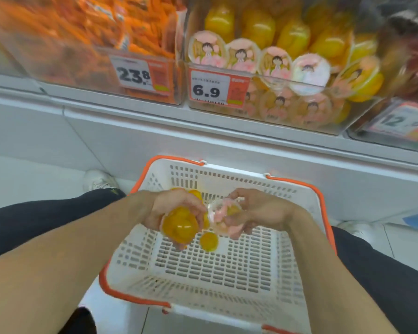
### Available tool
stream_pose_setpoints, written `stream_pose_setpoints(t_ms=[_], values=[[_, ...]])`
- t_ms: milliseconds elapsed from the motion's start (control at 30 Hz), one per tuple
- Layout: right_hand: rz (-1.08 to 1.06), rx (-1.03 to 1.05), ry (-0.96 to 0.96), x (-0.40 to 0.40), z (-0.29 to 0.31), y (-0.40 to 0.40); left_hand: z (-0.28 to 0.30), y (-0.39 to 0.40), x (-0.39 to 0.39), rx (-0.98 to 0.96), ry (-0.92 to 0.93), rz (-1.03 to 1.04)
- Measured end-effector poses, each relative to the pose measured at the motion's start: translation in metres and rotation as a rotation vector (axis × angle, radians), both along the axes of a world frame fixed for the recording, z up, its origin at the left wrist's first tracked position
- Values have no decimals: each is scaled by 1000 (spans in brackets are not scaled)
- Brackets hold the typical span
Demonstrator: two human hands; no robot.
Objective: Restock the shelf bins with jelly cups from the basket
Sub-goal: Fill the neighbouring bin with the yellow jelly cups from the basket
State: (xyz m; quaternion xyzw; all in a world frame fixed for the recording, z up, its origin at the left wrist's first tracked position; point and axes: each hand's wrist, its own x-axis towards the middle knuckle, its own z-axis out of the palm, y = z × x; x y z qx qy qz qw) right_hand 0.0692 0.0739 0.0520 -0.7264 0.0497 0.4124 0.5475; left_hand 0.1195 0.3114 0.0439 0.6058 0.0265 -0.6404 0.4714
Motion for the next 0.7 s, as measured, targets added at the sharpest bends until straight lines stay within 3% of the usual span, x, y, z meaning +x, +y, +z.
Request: stream_pose_setpoints(t_ms=[67, 167, 300, 400, 533, 700], values=[[79, -46, -85, 5, 47, -3, 38, -2, 5, -41, -107, -66], [188, -142, -188, 8, 107, -8, 90, -13, 0, -156, -433, -126], [212, -234, -280, 8, 169, -18, 125, -32, -15, -266, -770, -137], [-17, -235, -375, 11, 184, -23, 131, -44, -19, -346, -956, 98], [-599, 8, -575, 11, 168, -16, 132, -60, -10, -443, -859, 525], [-809, -53, -785, 3, 157, -10, 138, -88, 7, -505, -884, 730]])
